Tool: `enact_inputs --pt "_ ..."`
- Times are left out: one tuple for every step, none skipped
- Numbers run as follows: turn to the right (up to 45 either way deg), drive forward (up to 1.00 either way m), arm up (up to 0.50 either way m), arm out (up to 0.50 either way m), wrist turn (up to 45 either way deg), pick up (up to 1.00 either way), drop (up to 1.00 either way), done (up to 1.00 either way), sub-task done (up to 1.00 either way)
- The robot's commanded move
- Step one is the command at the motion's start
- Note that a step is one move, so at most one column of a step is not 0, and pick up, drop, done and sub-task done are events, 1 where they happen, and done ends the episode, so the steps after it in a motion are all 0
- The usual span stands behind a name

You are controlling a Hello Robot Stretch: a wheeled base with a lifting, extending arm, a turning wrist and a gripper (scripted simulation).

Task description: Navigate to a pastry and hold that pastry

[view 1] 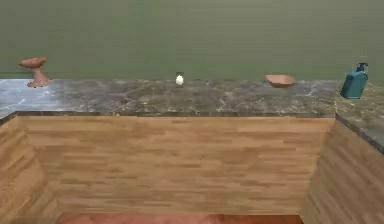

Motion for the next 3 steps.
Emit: enact_inputs --pt "-45.0 0.0 0.0 0.0 0.0 0.0 0.0 0.0 0.0" --pt "-42.0 0.0 0.0 0.0 0.0 0.0 0.0 0.0 0.0" --pt "0.0 0.45 0.0 0.0 0.0 0.0 0.0 0.0 0.0"
